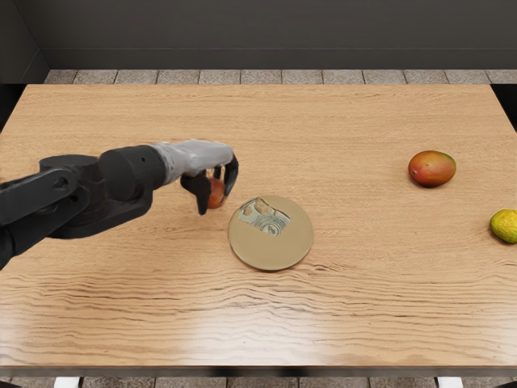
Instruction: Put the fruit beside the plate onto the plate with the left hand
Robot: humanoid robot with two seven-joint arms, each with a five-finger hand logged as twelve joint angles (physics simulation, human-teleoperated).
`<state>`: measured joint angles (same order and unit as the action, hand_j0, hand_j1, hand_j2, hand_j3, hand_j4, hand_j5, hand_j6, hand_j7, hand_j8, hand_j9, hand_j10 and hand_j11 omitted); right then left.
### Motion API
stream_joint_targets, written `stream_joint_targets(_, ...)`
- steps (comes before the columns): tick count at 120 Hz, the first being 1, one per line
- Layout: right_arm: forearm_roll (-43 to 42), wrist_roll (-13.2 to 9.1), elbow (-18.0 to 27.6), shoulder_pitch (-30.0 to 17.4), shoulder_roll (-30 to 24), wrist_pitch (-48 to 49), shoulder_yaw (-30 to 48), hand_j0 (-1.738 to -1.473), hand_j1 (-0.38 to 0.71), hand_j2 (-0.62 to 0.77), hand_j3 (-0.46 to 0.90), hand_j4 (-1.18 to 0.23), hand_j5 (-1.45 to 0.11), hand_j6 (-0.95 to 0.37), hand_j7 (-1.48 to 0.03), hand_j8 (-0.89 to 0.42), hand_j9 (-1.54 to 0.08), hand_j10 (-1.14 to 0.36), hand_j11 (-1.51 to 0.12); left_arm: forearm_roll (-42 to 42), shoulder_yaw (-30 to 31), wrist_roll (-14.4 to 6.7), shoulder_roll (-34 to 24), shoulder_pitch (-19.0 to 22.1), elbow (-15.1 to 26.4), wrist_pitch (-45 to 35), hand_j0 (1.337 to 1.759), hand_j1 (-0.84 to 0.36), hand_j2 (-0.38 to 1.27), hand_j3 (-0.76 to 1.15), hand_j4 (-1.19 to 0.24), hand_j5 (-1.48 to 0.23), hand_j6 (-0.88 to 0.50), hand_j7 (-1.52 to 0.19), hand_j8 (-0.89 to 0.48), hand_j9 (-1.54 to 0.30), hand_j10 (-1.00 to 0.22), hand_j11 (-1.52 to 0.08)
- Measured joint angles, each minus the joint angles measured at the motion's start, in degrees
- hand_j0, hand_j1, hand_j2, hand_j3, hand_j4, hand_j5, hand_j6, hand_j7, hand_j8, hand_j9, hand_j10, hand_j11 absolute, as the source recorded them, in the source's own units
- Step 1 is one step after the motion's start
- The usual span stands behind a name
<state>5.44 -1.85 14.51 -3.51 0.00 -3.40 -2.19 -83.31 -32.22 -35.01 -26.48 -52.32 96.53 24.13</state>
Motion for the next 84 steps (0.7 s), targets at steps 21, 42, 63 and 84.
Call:
stream_joint_targets(21,0.00,0.00,0.00,-0.31,0.00,-0.02,0.06,-1.658,-0.31,-0.01,0.00,-0.03,-0.04,-0.03,-0.04,-0.03,-0.04,-0.03,-0.04,1.02,1.12,-0.01,6.39,-1.90,-0.68,0.04,1.653,-0.49,0.90,0.00,-0.82,-1.25,-0.39,-1.18,-0.39,-1.15,-0.80,-1.15)
stream_joint_targets(42,0.00,0.00,0.00,-0.42,0.00,-0.02,0.07,-1.658,-0.31,-0.01,0.00,-0.03,-0.04,-0.03,-0.04,-0.03,-0.04,-0.03,-0.04,1.27,6.24,-0.02,7.75,-1.73,-2.03,-0.13,1.652,-0.53,0.99,0.00,-0.81,-1.27,-0.38,-1.19,-0.38,-1.15,-0.84,-1.15)
stream_joint_targets(63,0.00,0.00,0.00,-0.49,0.00,-0.02,0.04,-1.658,-0.31,-0.01,0.00,-0.03,-0.04,-0.03,-0.04,-0.03,-0.04,-0.03,-0.04,1.05,8.65,0.00,8.43,-2.61,-2.41,-0.50,1.654,-0.31,0.57,0.00,-0.58,-0.89,-0.34,-0.84,-0.35,-0.82,-0.61,-0.82)
stream_joint_targets(84,0.00,0.00,0.03,-0.59,0.00,0.01,0.01,-1.658,-0.31,-0.01,0.00,-0.03,-0.04,-0.03,-0.04,-0.03,-0.04,-0.03,-0.04,3.43,8.70,0.01,6.05,-5.07,-2.23,-0.20,1.657,-0.11,0.27,0.00,-0.40,-0.57,-0.29,-0.55,-0.30,-0.54,-0.41,-0.54)
